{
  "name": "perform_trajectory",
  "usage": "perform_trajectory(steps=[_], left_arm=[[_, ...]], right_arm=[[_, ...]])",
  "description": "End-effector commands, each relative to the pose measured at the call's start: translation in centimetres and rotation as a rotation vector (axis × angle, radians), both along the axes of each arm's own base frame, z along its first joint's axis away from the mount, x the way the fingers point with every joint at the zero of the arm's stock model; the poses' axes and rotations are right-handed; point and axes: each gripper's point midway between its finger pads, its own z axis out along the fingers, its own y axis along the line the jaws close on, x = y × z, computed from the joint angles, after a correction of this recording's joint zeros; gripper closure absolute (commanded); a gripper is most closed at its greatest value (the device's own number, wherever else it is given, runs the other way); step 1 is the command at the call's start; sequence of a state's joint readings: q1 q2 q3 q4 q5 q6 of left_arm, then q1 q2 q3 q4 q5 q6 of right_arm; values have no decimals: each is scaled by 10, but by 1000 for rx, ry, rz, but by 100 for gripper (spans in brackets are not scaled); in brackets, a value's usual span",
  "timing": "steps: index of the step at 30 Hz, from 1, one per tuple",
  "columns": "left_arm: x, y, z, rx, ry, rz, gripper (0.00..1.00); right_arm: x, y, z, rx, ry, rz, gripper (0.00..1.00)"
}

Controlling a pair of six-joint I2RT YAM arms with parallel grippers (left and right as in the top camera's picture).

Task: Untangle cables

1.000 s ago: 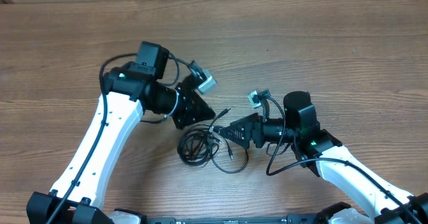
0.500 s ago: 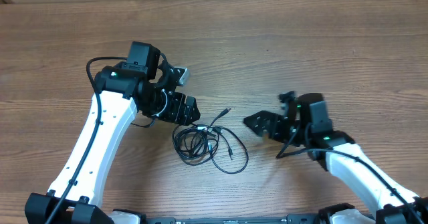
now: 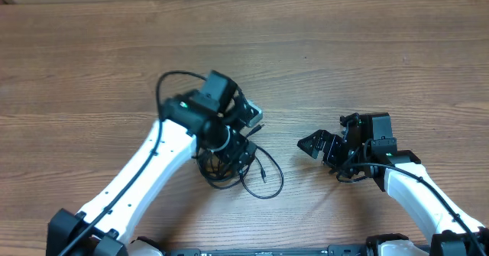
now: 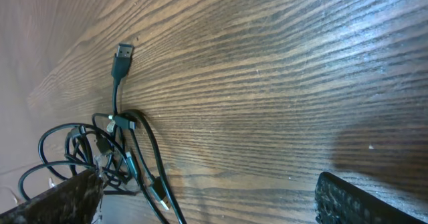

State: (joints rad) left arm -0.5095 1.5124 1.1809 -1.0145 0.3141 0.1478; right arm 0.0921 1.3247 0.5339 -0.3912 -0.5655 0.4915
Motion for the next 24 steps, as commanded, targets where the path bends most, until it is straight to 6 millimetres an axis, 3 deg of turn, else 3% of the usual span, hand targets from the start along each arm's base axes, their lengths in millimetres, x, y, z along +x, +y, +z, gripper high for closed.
perform_trajectory(steps=[1, 5, 6, 10, 15, 21, 24], left_arm=[[-5, 10, -30, 79, 15, 80, 21], [-12, 12, -50, 80, 30, 88, 27], [-12, 12, -52, 79, 34, 97, 35], [-8, -6, -41, -22, 41, 102, 96], [18, -19, 0, -108, 21, 212, 96], [59, -17, 66, -194, -29, 422, 96], [70, -21, 89, -246, -44, 487, 96]], right_arm=[[4, -1, 5, -7, -32, 7, 0], [1, -1, 4, -7, -18, 9, 0], [-1, 0, 4, -1, -13, 15, 0], [-4, 10, 10, 60, -9, 45, 0], [-14, 26, 27, 176, -12, 109, 0], [-20, 40, 69, 284, -122, 174, 2], [-22, 45, 85, 273, -197, 200, 0]])
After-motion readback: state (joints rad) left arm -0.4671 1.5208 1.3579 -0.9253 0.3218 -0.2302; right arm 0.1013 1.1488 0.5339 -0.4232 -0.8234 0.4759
